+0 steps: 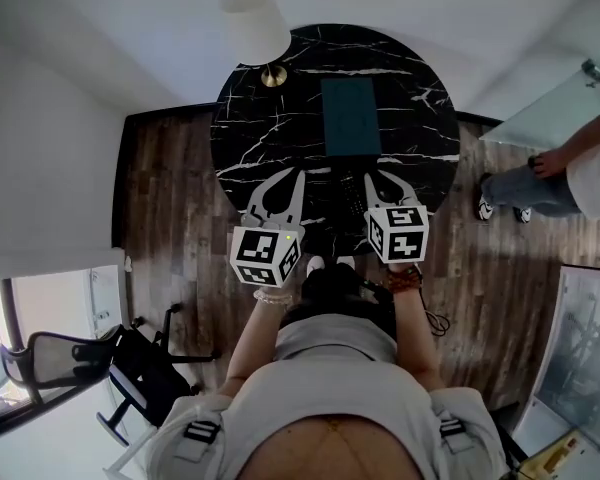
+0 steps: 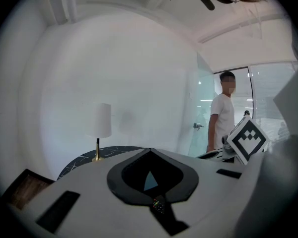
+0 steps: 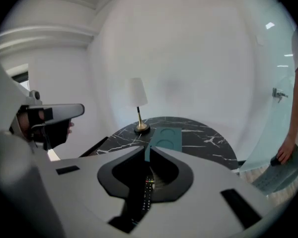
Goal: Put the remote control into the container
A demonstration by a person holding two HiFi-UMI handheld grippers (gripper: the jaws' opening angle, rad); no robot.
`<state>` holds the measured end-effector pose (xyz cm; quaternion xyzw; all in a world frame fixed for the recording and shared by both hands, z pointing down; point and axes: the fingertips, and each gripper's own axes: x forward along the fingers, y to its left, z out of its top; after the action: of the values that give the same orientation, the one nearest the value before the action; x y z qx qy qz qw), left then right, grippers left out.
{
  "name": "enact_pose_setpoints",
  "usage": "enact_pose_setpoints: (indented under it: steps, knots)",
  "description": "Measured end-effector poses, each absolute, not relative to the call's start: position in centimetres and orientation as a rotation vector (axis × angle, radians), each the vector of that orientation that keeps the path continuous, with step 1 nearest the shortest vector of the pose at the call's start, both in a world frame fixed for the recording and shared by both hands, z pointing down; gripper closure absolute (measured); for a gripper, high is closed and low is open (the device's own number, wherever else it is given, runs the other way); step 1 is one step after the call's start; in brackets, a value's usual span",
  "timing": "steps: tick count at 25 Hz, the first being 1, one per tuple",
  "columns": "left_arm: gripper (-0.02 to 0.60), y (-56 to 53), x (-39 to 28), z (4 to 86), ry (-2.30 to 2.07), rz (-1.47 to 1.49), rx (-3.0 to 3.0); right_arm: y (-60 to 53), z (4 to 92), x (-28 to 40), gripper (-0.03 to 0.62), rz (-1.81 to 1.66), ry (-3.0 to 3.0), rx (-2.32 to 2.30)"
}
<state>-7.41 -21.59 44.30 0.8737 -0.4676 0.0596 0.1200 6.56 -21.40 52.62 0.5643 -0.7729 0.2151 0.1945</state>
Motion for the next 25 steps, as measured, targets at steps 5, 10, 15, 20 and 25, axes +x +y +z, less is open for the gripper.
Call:
enact_pose_setpoints:
  steps: [5, 10, 15, 20, 25]
  knots:
    - [0.575, -21.5, -6.0, 42.8, -1.354, 0.15, 2.597, -20.6, 48.2, 6.9, 0.572, 0.52, -2.249, 1.644]
    - [0.575, -21.5, -5.0, 41.2, -1.341, 0.118, 2.628, -19.8, 44.4, 7.3, 0.582, 0.426, -2.318, 1.703]
    - [0.575, -21.2, -4.0, 39.9, -1.325, 0.08, 2.652, -18.9, 41.6, 7.5, 0.582, 0.363, -2.386, 1.756]
    - [0.575, -20.5, -3.4, 38.5, -1.317, 0.042, 2.672, -18.0, 39.6, 7.4, 0.582, 0.308, -2.426, 1.767]
    - [0.575, -20.0, -3.0, 37.4, -1.319, 0.013, 2.685, -17.5, 38.2, 7.1, 0.582, 0.262, -2.453, 1.754]
